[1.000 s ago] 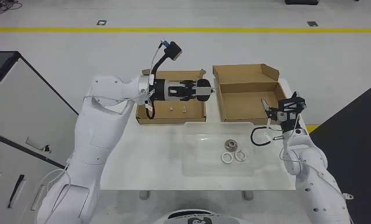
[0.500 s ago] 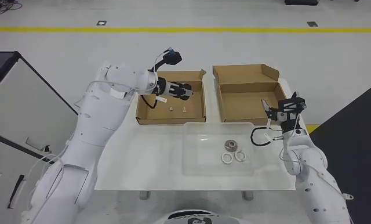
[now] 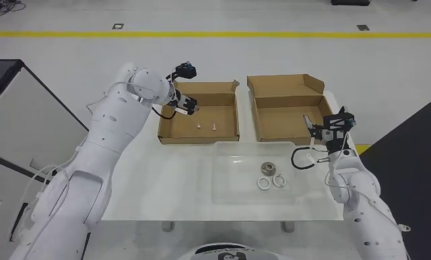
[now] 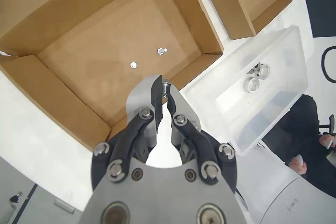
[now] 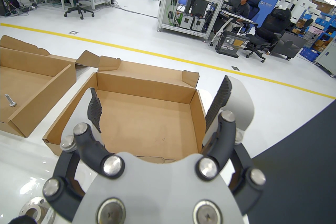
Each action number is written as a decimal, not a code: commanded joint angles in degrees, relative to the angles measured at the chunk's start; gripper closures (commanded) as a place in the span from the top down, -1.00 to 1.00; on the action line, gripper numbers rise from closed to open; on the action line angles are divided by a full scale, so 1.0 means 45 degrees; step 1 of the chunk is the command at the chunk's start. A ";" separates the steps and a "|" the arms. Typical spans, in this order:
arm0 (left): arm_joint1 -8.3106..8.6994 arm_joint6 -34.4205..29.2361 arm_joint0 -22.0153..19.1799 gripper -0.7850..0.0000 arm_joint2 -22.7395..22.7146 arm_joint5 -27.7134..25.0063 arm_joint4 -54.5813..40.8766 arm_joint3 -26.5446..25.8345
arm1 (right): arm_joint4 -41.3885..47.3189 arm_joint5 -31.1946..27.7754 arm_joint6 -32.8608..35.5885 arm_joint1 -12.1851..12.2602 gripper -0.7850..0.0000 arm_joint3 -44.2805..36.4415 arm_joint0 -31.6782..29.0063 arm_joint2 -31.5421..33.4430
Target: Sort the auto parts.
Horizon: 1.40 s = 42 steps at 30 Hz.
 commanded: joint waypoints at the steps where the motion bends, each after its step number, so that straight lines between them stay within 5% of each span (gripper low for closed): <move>1: 0.0004 0.0005 0.0009 -1.00 -0.0016 -0.0002 -0.0009 -0.0019 | 0.0000 0.0000 0.0000 0.0000 1.00 0.0000 0.0000 0.0000; 8: 0.0013 0.0387 0.0162 -1.00 0.0054 0.0114 0.0257 -0.0088 | 0.0000 0.0000 0.0000 0.0000 1.00 0.0000 0.0000 0.0000; 13: -0.0146 0.1575 -0.0010 -1.00 0.0707 0.1118 0.1555 0.0903 | 0.0000 0.0000 0.0000 0.0000 1.00 0.0000 0.0000 0.0000; 28: -0.1923 0.3883 -0.1635 -1.00 0.3374 0.2061 0.2573 0.6352 | 0.0000 0.0000 0.0000 0.0000 1.00 0.0000 0.0000 0.0000; 42: -0.3038 0.4537 -0.2182 -1.00 0.4032 0.1666 0.2556 0.8953 | 0.0000 0.0000 0.0000 0.0000 1.00 0.0000 0.0000 0.0000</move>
